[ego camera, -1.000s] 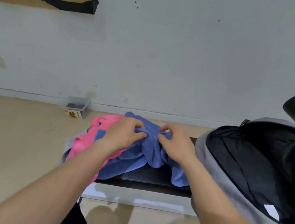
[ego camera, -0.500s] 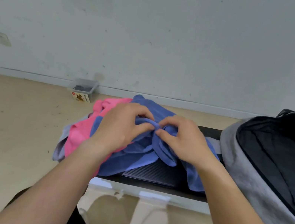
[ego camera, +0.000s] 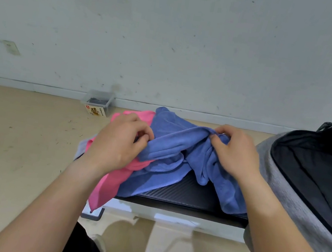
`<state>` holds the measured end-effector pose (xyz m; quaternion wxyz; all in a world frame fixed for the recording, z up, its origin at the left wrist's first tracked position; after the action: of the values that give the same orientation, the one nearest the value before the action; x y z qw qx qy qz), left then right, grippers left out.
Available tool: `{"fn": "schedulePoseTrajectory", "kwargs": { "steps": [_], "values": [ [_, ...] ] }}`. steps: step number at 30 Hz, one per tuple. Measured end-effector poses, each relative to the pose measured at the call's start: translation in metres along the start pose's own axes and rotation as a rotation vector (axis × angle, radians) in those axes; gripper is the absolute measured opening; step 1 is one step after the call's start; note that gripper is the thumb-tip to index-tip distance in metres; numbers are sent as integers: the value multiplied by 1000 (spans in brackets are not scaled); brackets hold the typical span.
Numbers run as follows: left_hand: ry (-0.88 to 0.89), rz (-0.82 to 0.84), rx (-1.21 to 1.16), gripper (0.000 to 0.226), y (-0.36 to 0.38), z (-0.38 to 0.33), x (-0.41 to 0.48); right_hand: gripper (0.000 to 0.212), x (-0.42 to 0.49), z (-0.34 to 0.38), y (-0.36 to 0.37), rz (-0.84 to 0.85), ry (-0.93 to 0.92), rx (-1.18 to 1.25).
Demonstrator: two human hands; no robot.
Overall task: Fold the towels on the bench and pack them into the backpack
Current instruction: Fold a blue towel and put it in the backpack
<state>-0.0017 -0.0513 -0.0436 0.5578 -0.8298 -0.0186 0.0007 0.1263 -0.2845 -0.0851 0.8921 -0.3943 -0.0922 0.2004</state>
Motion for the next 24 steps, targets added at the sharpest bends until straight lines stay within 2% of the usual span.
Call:
{"fn": "schedulePoseTrajectory", "kwargs": {
  "steps": [2,5,6,11,15,17,20,24],
  "values": [
    [23,43,-35,14,4,-4,-3,8,0,-2,-1,-14,16,19],
    [33,136,-29,44,16,-6,-6,8,0,-3,-1,-10,26,35],
    [43,127,-11,44,17,-8,-6,8,0,-3,-2,-9,31,38],
    [135,-80,-82,10,-3,-15,-13,9,-3,-1,-2,-4,46,33],
    [161,-306,-269,7,-27,-22,-24,9,-4,6,3,30,41,-4],
    [154,-330,-351,10,-24,-27,-23,9,-5,15,7,87,-11,34],
    [157,-238,-398,14,-2,-43,-8,44,-12,35,11,214,-148,88],
    [217,-18,-409,35,32,-77,19,58,-31,46,3,255,-271,133]
  ]
}}
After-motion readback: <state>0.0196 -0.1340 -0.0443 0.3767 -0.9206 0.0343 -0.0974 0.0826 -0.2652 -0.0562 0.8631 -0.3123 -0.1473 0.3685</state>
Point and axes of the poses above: each hand's wrist, its own x-axis towards the middle knuckle, its own y-axis out of the palm, z = x × y, the point moved 9 cm from there along x, towards the middle knuckle, and after that the axes turned 15 degrees about z, right-handed, at the moved point
